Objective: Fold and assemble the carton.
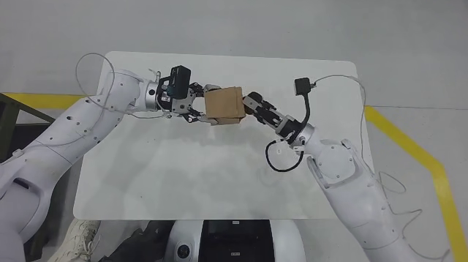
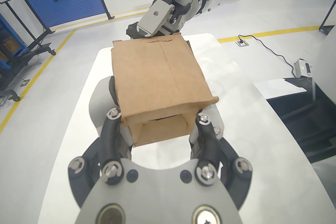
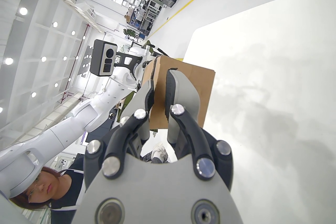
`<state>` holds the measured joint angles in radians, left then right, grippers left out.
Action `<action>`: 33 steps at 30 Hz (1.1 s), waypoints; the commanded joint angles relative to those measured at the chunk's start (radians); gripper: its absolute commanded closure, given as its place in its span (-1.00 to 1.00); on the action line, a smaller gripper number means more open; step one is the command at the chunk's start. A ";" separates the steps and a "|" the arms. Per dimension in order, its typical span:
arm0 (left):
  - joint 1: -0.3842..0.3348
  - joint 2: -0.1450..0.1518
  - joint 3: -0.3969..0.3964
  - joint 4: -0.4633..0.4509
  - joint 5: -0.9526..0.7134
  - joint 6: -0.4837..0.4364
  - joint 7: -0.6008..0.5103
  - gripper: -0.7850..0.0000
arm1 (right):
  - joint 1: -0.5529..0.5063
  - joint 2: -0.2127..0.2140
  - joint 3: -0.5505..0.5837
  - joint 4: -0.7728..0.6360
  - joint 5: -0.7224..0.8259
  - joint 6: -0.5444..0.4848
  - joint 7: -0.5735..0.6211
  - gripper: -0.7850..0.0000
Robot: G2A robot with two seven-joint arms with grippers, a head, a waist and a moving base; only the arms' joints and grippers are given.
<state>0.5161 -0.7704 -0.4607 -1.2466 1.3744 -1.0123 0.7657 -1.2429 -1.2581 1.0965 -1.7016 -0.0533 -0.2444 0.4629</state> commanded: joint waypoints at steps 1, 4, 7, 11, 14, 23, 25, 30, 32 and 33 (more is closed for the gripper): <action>-0.001 0.000 0.001 0.000 0.000 0.000 0.000 0.25 | 0.002 0.000 -0.002 0.001 0.002 0.001 0.005 0.76; -0.001 0.000 0.002 0.001 0.000 0.000 0.001 0.25 | 0.004 -0.002 -0.009 0.002 0.003 -0.001 0.009 0.80; -0.002 0.000 0.004 0.002 -0.002 0.000 0.001 0.25 | 0.007 -0.004 -0.020 0.002 0.000 -0.003 0.011 0.80; -0.004 -0.002 0.006 0.002 -0.003 0.000 -0.002 0.26 | 0.013 -0.008 -0.039 0.002 0.002 -0.010 0.009 0.80; -0.005 -0.003 0.008 0.002 -0.004 0.000 -0.003 0.26 | 0.018 -0.011 -0.049 0.004 0.004 -0.015 0.002 0.80; -0.007 -0.004 0.011 0.010 -0.007 0.000 -0.001 0.26 | 0.008 -0.012 -0.039 0.003 0.016 -0.035 -0.016 0.52; -0.007 -0.004 0.012 0.011 -0.009 0.000 -0.001 0.26 | -0.004 -0.009 -0.026 -0.006 0.018 -0.040 -0.017 0.47; -0.008 -0.005 0.016 0.015 -0.011 0.000 -0.002 0.25 | -0.030 -0.004 -0.001 -0.024 0.029 -0.052 -0.012 0.52; -0.008 -0.006 0.017 0.016 -0.011 0.000 -0.005 0.25 | -0.034 -0.004 0.001 -0.028 0.034 -0.056 -0.005 0.52; -0.009 -0.007 0.018 0.016 -0.012 0.000 -0.006 0.25 | -0.036 -0.003 0.000 -0.029 0.036 -0.058 -0.001 0.55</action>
<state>0.5079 -0.7765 -0.4437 -1.2309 1.3632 -1.0123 0.7612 -1.2771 -1.2616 1.0974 -1.7290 -0.0197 -0.3002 0.4568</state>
